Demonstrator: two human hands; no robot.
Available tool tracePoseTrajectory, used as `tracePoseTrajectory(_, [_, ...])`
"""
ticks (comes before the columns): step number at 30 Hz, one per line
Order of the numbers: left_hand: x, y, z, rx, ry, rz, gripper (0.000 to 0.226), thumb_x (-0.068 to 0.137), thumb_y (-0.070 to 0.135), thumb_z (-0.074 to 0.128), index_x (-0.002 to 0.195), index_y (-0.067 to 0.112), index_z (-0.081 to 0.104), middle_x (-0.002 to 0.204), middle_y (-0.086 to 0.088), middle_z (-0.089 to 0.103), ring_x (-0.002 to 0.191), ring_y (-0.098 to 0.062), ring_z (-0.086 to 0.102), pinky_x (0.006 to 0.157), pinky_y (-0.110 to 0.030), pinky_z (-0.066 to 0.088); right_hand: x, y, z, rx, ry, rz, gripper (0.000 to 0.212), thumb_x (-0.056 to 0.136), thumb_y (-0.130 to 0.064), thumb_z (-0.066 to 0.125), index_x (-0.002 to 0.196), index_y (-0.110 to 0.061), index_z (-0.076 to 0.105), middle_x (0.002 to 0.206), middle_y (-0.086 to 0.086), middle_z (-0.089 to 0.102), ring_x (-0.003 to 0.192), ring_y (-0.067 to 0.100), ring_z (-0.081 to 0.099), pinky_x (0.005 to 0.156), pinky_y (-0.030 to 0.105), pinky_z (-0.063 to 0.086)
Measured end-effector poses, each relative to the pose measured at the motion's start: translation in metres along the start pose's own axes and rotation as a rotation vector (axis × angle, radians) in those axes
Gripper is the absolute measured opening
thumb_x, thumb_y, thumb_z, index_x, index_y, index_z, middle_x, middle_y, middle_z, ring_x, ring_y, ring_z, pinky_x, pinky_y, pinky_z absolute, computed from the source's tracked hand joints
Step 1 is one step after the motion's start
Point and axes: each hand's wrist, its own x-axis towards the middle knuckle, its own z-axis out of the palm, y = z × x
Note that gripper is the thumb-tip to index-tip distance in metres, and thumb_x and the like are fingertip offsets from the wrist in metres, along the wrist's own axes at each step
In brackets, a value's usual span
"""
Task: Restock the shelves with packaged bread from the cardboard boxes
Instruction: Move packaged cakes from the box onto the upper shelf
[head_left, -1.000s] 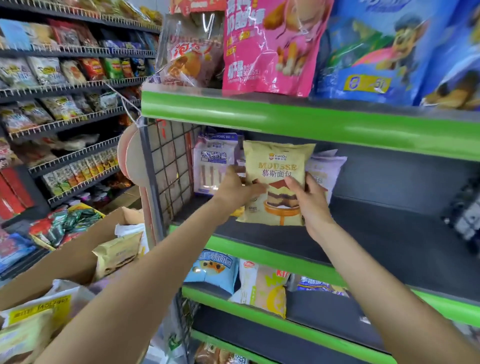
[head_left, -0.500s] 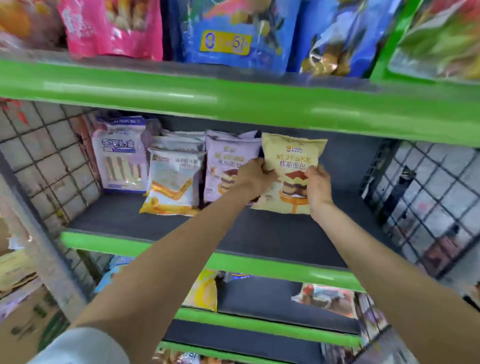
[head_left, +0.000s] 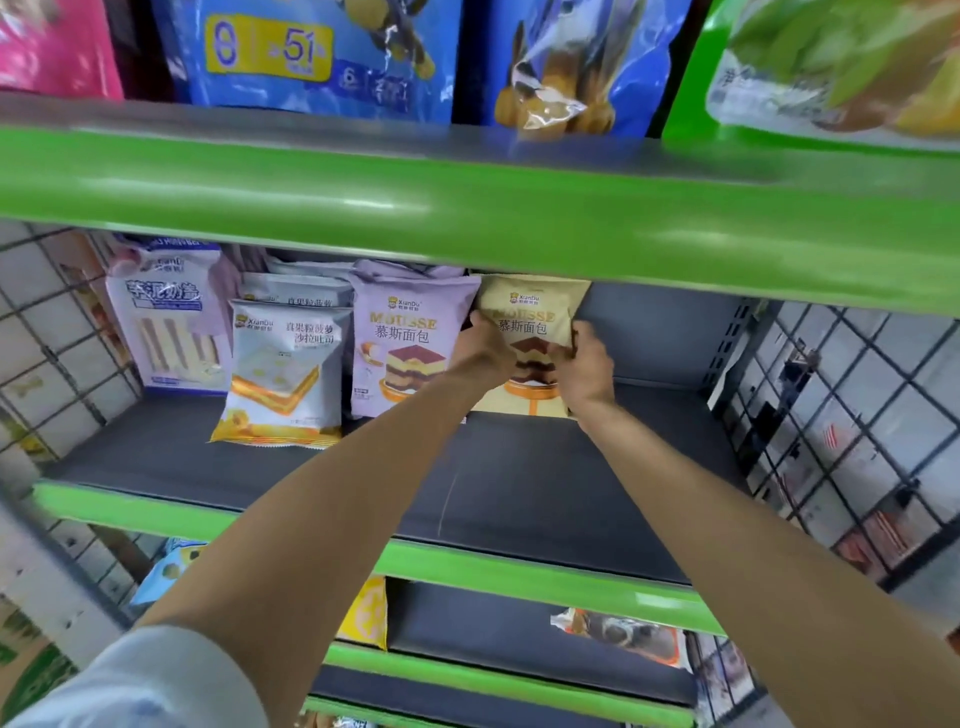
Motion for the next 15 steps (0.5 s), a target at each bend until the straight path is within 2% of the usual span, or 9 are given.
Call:
tracePoseTrajectory(3, [0.002, 0.000, 0.001, 0.002, -0.009, 0.003, 0.057, 0.093, 0.005, 0.042, 0.143, 0.000, 0.016, 0.136, -0.021, 0.047, 0.123, -0.035, 0.049, 0.097, -0.035, 0.040, 0.004, -0.002, 0.001, -0.019, 0.037, -0.058, 0.043, 0.084, -0.003, 0.063, 0.124, -0.007, 0.049, 0.122, 0.011, 0.060, 0.113, 0.027, 0.057, 0.090, 0.029, 0.043])
tracePoseTrajectory(6, [-0.001, -0.003, 0.001, 0.023, -0.046, 0.012, 0.072, 0.093, 0.009, 0.047, 0.149, 0.002, 0.002, 0.135, -0.019, 0.049, 0.121, -0.034, 0.050, 0.096, -0.035, 0.041, -0.002, -0.006, 0.002, -0.072, 0.110, -0.167, 0.069, 0.073, 0.005, 0.067, 0.135, -0.005, 0.037, 0.128, 0.015, 0.042, 0.121, 0.029, 0.045, 0.099, 0.025, 0.034])
tracePoseTrajectory(8, [-0.007, -0.004, -0.004, 0.013, -0.070, 0.047, 0.074, 0.091, 0.013, 0.054, 0.149, 0.002, 0.009, 0.133, -0.017, 0.051, 0.120, -0.032, 0.051, 0.094, -0.033, 0.043, -0.011, -0.010, 0.000, -0.141, 0.156, -0.245, 0.078, 0.072, 0.008, 0.064, 0.141, -0.005, 0.030, 0.131, 0.017, 0.033, 0.125, 0.030, 0.037, 0.102, 0.021, 0.028])
tracePoseTrajectory(10, [-0.016, -0.006, -0.014, 0.007, -0.067, 0.109, 0.055, 0.089, 0.014, 0.057, 0.138, 0.002, 0.035, 0.128, -0.016, 0.055, 0.116, -0.030, 0.053, 0.088, -0.030, 0.044, -0.026, -0.018, -0.001, -0.175, 0.116, -0.294, 0.072, 0.074, 0.010, 0.061, 0.139, -0.008, 0.035, 0.132, 0.016, 0.031, 0.127, 0.030, 0.036, 0.103, 0.020, 0.027])
tracePoseTrajectory(12, [-0.024, -0.015, -0.029, -0.019, -0.064, 0.160, 0.033, 0.089, 0.012, 0.054, 0.122, 0.005, 0.054, 0.116, -0.015, 0.061, 0.104, -0.027, 0.062, 0.085, -0.029, 0.048, -0.042, -0.030, 0.001, -0.137, 0.024, -0.328, 0.057, 0.079, 0.007, 0.060, 0.132, -0.009, 0.046, 0.129, 0.014, 0.038, 0.121, 0.030, 0.046, 0.104, 0.032, 0.039])
tracePoseTrajectory(13, [-0.029, -0.022, -0.038, -0.074, -0.081, 0.170, 0.027, 0.088, 0.011, 0.054, 0.114, 0.006, 0.059, 0.105, -0.012, 0.065, 0.091, -0.023, 0.068, 0.080, -0.028, 0.052, -0.051, -0.037, 0.003, -0.124, -0.006, -0.337, 0.047, 0.082, 0.004, 0.058, 0.127, -0.009, 0.051, 0.125, 0.014, 0.045, 0.115, 0.031, 0.052, 0.099, 0.037, 0.044])
tracePoseTrajectory(14, [-0.035, -0.031, -0.047, -0.133, -0.104, 0.174, 0.022, 0.087, 0.008, 0.054, 0.108, 0.007, 0.062, 0.092, -0.009, 0.067, 0.074, -0.017, 0.070, 0.072, -0.025, 0.054, -0.060, -0.044, 0.006, -0.123, -0.031, -0.337, 0.038, 0.085, 0.001, 0.057, 0.122, -0.008, 0.055, 0.120, 0.013, 0.052, 0.111, 0.030, 0.056, 0.095, 0.036, 0.046])
tracePoseTrajectory(15, [-0.040, -0.042, -0.058, -0.159, -0.116, 0.174, 0.019, 0.086, 0.007, 0.054, 0.102, 0.007, 0.064, 0.081, -0.009, 0.066, 0.059, -0.012, 0.067, 0.064, -0.021, 0.053, -0.069, -0.052, 0.011, -0.123, -0.063, -0.340, 0.031, 0.087, -0.002, 0.055, 0.117, -0.008, 0.058, 0.117, 0.011, 0.058, 0.107, 0.027, 0.059, 0.091, 0.030, 0.046])
